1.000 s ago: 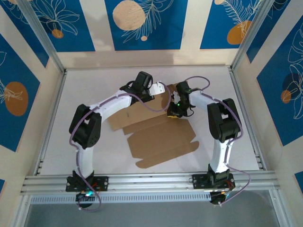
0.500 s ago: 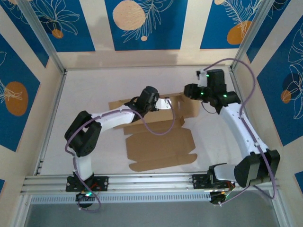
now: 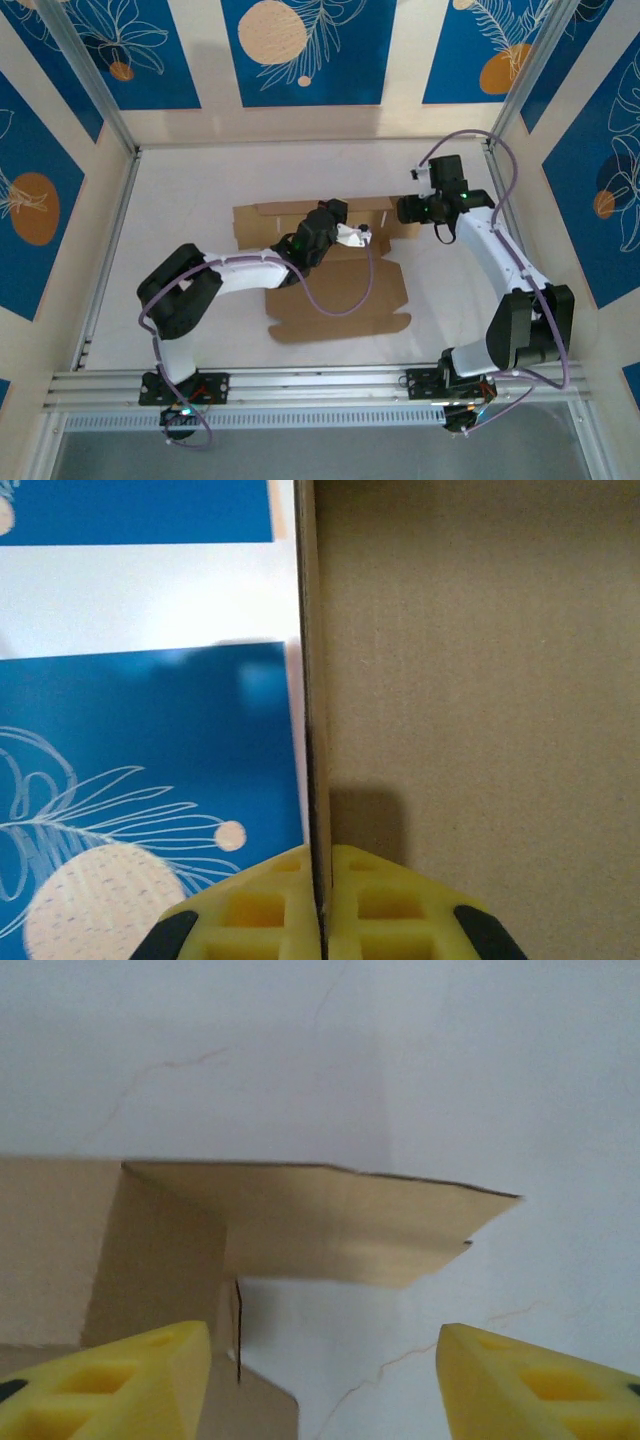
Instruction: Fold the paper box
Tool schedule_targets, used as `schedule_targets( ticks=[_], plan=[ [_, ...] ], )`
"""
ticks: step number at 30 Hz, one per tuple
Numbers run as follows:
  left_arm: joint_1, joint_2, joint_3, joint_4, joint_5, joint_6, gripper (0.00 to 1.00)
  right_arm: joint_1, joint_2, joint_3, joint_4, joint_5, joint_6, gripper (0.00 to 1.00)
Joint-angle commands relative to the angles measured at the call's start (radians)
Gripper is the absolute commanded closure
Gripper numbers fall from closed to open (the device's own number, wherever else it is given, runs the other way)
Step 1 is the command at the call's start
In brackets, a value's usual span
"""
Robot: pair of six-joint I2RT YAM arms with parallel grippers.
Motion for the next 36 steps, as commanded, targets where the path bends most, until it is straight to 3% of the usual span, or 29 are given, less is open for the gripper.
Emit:
schedule_targets(
  ticks=[1, 7, 13, 23, 36],
  plan=[
    [-0.001, -0.024, -0.013, 0.095, -0.027, 0.074, 1.0, 0.018, 0.034, 0.014, 0.026, 0.069, -0.214, 0.31],
    [0.013, -0.052, -0.057, 0.091, 0.047, 0.087, 1.0, 0.005, 0.09, 0.09, 0.104, 0.21, -0.282, 0.22],
    [0.046, -0.084, -0.083, 0.024, 0.128, 0.024, 1.0, -0.03, 0.143, 0.204, 0.049, 0.07, -0.361, 0.2],
    [0.084, -0.081, -0.061, -0.025, 0.152, -0.024, 1.0, 0.015, 0.283, 0.277, -0.079, 0.016, -0.404, 0.23],
    [0.102, -0.074, -0.115, 0.012, 0.185, -0.041, 1.0, -0.01, 0.181, 0.262, -0.113, -0.111, -0.331, 0.32]
  ],
)
